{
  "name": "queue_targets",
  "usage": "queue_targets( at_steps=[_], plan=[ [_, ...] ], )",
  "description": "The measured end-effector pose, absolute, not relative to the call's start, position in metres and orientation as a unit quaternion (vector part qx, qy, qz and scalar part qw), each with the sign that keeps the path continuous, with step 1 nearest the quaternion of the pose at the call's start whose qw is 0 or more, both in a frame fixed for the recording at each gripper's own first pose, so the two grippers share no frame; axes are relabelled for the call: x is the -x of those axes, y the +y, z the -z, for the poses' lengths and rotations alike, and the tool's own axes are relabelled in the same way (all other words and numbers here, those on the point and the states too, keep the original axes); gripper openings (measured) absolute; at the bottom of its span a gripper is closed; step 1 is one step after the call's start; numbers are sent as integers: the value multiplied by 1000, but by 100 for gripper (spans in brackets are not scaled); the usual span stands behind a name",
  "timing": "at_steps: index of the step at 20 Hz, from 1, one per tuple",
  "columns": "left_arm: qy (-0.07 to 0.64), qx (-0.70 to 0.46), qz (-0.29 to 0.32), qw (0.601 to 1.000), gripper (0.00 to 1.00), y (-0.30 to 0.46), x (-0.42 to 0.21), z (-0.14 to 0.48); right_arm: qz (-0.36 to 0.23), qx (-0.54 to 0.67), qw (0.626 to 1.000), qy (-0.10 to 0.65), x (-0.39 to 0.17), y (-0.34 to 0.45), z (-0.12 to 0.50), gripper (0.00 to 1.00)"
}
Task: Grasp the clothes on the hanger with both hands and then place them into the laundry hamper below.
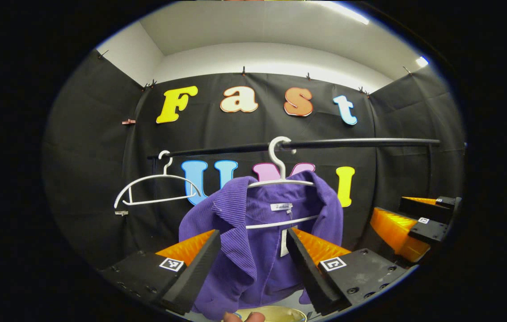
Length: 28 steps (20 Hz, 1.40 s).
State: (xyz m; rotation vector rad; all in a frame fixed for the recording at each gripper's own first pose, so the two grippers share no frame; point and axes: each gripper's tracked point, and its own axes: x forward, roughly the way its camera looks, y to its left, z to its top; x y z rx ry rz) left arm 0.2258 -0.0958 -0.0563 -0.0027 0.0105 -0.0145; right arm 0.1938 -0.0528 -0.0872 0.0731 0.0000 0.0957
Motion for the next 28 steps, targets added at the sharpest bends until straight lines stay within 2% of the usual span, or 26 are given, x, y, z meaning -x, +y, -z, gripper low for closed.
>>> queue_targets(
  at_steps=[1, 4, 5, 9, 12, 13, 17, 19, 23, 24, 25, 27, 28],
  plan=[
    [9, -4, -7, 1000, 94, -89, -238, 62, -49, -40, 998, 2, -201, -51, 92, 98],
    [16, -25, -44, 999, 94, -70, -268, 78, -54, -46, 997, 8, -220, -44, 104, 96],
    [20, -22, -50, 998, 94, -68, -276, 85, -56, -43, 997, 7, -225, -42, 107, 98],
    [15, -20, -65, 998, 95, -69, -302, 86, -60, -40, 997, -2, -248, -35, 112, 98],
    [11, -11, -81, 997, 63, -60, -307, 90, -56, -37, 998, -7, -260, -29, 116, 98],
    [5, -6, -86, 996, 59, -56, -305, 90, -58, -36, 998, -4, -264, -23, 121, 98],
    [1, -8, -78, 997, 25, -46, -302, 85, -62, -26, 998, -9, -286, 1, 132, 98],
    [2, -16, -71, 997, 20, -45, -298, 82, -39, -20, 999, -5, -298, 1, 140, 98],
    [8, -19, -66, 998, 17, -38, -292, 79, 11, -11, 1000, 9, -326, -3, 157, 96],
    [8, -23, -65, 998, 17, -38, -290, 77, 20, -7, 1000, 10, -330, -5, 159, 85],
    [7, -25, -64, 998, 17, -36, -286, 78, 35, -2, 999, 9, -333, -10, 160, 83],
    [4, -31, -65, 997, 17, -32, -284, 76, 62, 1, 998, -13, -338, -23, 153, 67],
    [3, -33, -66, 997, 17, -29, -285, 75, 70, 2, 997, -17, -342, -28, 154, 48]
  ],
)
